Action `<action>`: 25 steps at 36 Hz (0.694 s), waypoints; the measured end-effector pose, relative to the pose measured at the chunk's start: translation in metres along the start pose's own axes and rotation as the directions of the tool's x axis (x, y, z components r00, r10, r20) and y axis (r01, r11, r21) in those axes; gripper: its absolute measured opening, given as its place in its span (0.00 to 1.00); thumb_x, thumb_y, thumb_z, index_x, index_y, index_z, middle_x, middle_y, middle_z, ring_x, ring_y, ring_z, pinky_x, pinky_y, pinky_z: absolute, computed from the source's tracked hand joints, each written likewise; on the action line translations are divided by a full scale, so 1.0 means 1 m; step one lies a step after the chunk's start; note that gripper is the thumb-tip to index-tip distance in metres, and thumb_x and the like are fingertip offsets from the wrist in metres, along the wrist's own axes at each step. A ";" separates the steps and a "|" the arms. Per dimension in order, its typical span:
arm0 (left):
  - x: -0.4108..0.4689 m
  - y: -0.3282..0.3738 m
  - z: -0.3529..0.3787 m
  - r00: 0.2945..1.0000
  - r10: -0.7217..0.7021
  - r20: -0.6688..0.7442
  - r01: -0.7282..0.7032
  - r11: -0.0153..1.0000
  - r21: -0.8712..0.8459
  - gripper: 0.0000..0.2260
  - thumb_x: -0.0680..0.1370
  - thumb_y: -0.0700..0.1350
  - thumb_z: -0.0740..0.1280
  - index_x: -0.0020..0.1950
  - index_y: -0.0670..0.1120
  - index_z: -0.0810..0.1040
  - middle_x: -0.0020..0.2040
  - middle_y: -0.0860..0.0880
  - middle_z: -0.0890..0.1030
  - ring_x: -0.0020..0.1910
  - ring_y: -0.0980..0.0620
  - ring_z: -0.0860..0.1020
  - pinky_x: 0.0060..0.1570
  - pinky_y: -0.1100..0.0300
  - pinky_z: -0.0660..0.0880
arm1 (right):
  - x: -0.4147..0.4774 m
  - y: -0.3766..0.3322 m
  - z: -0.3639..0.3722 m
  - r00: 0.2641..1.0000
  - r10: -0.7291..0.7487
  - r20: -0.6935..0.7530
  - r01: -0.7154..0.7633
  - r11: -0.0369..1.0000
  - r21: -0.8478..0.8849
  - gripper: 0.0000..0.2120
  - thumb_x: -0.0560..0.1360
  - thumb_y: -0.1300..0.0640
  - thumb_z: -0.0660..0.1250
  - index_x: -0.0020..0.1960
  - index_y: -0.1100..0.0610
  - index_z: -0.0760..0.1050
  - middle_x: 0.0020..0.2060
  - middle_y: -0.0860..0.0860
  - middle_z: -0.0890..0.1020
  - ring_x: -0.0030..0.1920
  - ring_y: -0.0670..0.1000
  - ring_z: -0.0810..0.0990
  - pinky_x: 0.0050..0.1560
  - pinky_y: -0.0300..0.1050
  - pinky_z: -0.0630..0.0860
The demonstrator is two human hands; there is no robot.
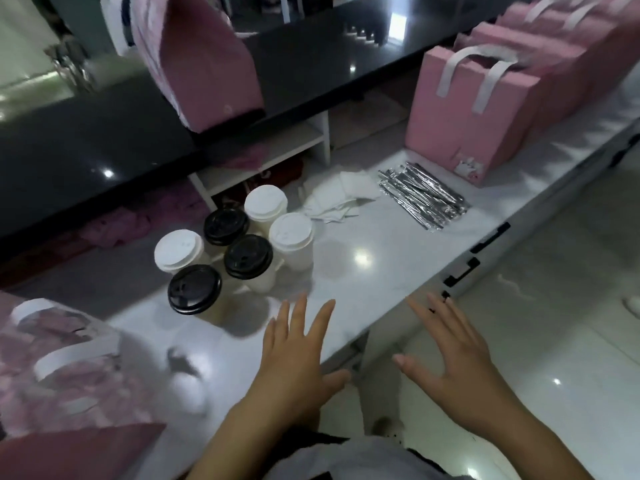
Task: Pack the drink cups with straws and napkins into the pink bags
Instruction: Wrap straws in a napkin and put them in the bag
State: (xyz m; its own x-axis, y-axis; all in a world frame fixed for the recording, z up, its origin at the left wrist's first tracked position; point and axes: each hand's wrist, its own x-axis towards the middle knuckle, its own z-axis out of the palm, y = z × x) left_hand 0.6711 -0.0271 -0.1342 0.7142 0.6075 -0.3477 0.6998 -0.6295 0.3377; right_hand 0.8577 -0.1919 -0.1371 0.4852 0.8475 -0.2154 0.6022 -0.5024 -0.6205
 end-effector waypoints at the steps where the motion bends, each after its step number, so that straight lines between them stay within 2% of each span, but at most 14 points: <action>1: 0.006 0.008 0.002 1.000 -0.002 -0.005 0.002 1.000 -0.016 0.45 0.76 0.65 0.66 0.77 0.68 0.33 0.79 0.54 0.29 0.78 0.50 0.29 0.75 0.51 0.33 | 0.003 0.010 -0.005 1.000 -0.001 0.003 0.001 1.000 -0.003 0.37 0.67 0.22 0.51 0.74 0.26 0.45 0.79 0.34 0.42 0.76 0.37 0.33 0.78 0.53 0.45; 4: 0.024 0.029 0.003 1.000 0.009 -0.002 -0.009 0.999 -0.034 0.44 0.75 0.65 0.67 0.77 0.69 0.34 0.79 0.56 0.30 0.78 0.51 0.30 0.76 0.50 0.36 | 0.013 0.035 -0.023 1.000 0.010 0.006 -0.010 1.000 -0.004 0.40 0.67 0.22 0.50 0.76 0.30 0.49 0.80 0.37 0.45 0.77 0.38 0.35 0.78 0.52 0.45; 9: 0.059 0.056 -0.009 0.999 0.011 0.034 -0.009 0.999 -0.041 0.43 0.75 0.63 0.68 0.78 0.69 0.39 0.81 0.57 0.33 0.79 0.51 0.33 0.77 0.48 0.42 | 0.037 0.058 -0.047 0.999 -0.016 -0.030 0.018 0.997 0.071 0.37 0.67 0.23 0.51 0.75 0.30 0.54 0.78 0.35 0.49 0.78 0.39 0.40 0.78 0.51 0.47; 12: 0.091 0.069 -0.021 0.998 -0.016 0.056 0.017 0.999 -0.028 0.43 0.75 0.63 0.69 0.78 0.68 0.41 0.82 0.55 0.36 0.80 0.48 0.35 0.78 0.46 0.44 | 0.058 0.064 -0.056 0.997 -0.023 -0.076 0.031 0.994 0.107 0.35 0.70 0.27 0.55 0.75 0.34 0.58 0.76 0.35 0.53 0.77 0.38 0.43 0.78 0.50 0.49; 15: 0.131 0.080 -0.035 0.998 -0.037 0.057 0.039 0.999 -0.035 0.43 0.75 0.63 0.69 0.79 0.66 0.43 0.83 0.53 0.40 0.81 0.46 0.39 0.78 0.45 0.45 | 0.078 0.073 -0.063 0.998 0.008 -0.065 0.002 0.989 0.145 0.33 0.73 0.32 0.59 0.76 0.35 0.58 0.77 0.36 0.53 0.79 0.41 0.44 0.79 0.52 0.50; 17: 0.161 0.084 -0.042 0.997 -0.061 0.038 0.064 0.995 -0.079 0.42 0.75 0.63 0.69 0.80 0.64 0.45 0.83 0.51 0.44 0.82 0.46 0.44 0.78 0.44 0.48 | 0.088 0.080 -0.068 0.999 0.015 -0.046 -0.007 0.986 0.167 0.32 0.72 0.32 0.60 0.75 0.31 0.56 0.77 0.34 0.52 0.79 0.40 0.44 0.79 0.52 0.50; 20: 0.214 0.090 -0.050 0.990 -0.130 -0.049 0.121 0.981 -0.152 0.39 0.75 0.61 0.70 0.81 0.59 0.53 0.82 0.49 0.55 0.80 0.46 0.53 0.77 0.44 0.56 | 0.101 0.100 -0.078 0.998 0.052 -0.035 -0.043 0.973 0.225 0.29 0.73 0.36 0.67 0.70 0.27 0.58 0.75 0.33 0.56 0.78 0.39 0.50 0.77 0.49 0.54; 23: 0.266 0.090 -0.053 0.962 -0.241 -0.128 0.204 0.947 -0.248 0.35 0.75 0.58 0.71 0.79 0.54 0.61 0.77 0.47 0.66 0.75 0.44 0.65 0.71 0.47 0.65 | 0.117 0.123 -0.092 0.990 0.135 -0.035 -0.120 0.954 0.276 0.30 0.72 0.43 0.72 0.71 0.34 0.65 0.75 0.40 0.65 0.76 0.42 0.60 0.75 0.45 0.59; 25: 0.299 0.087 -0.055 0.939 -0.322 -0.122 0.268 0.906 -0.327 0.35 0.75 0.58 0.71 0.79 0.54 0.63 0.75 0.46 0.69 0.73 0.42 0.67 0.69 0.47 0.67 | 0.132 0.134 -0.104 0.988 0.155 -0.025 -0.141 0.949 0.283 0.30 0.70 0.47 0.75 0.69 0.37 0.68 0.72 0.42 0.70 0.74 0.44 0.66 0.72 0.36 0.60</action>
State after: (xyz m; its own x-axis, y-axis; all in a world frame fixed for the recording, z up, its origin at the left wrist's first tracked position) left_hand 0.9465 0.1259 -0.1609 0.4466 0.8324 -0.3280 0.8302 -0.2489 0.4988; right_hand 1.0689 -0.1653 -0.1704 0.5884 0.7549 -0.2897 0.3232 -0.5480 -0.7715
